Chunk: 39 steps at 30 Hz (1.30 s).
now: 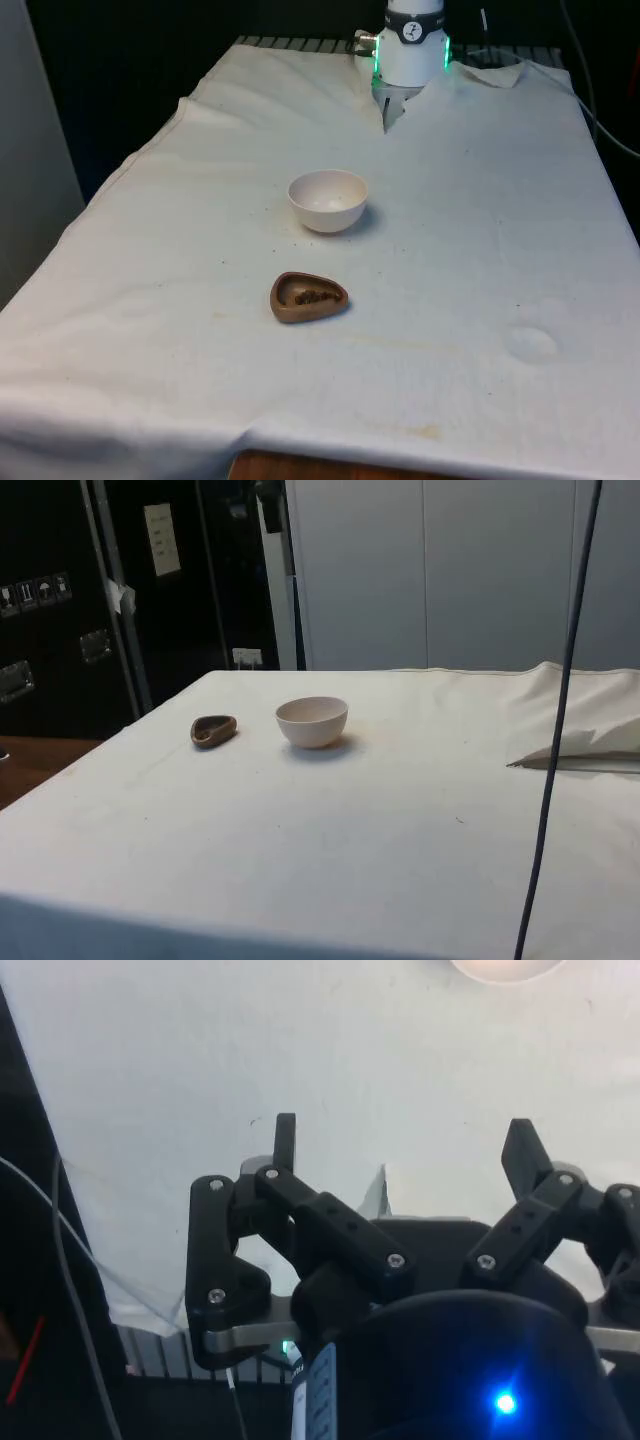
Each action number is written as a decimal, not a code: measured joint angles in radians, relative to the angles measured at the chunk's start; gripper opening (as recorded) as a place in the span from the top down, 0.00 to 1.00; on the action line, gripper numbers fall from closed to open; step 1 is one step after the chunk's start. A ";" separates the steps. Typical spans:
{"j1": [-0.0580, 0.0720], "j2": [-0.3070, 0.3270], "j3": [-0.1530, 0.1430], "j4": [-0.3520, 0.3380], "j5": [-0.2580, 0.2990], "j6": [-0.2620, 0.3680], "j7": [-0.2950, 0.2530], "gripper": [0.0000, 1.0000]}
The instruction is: Pour the coffee beans from the cup into the bowl.
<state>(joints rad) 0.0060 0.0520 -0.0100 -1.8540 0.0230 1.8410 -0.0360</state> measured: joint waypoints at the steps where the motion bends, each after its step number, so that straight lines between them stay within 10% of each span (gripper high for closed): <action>1: 0.000 0.005 0.000 0.004 0.000 0.001 -0.001 0.00; 16: -0.001 0.134 -0.001 0.101 0.000 0.065 -0.007 0.00; 39: -0.007 0.179 -0.035 0.030 0.005 0.282 -0.076 0.00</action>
<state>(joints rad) -0.0010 0.2310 -0.0450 -1.8240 0.0280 2.1230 -0.1120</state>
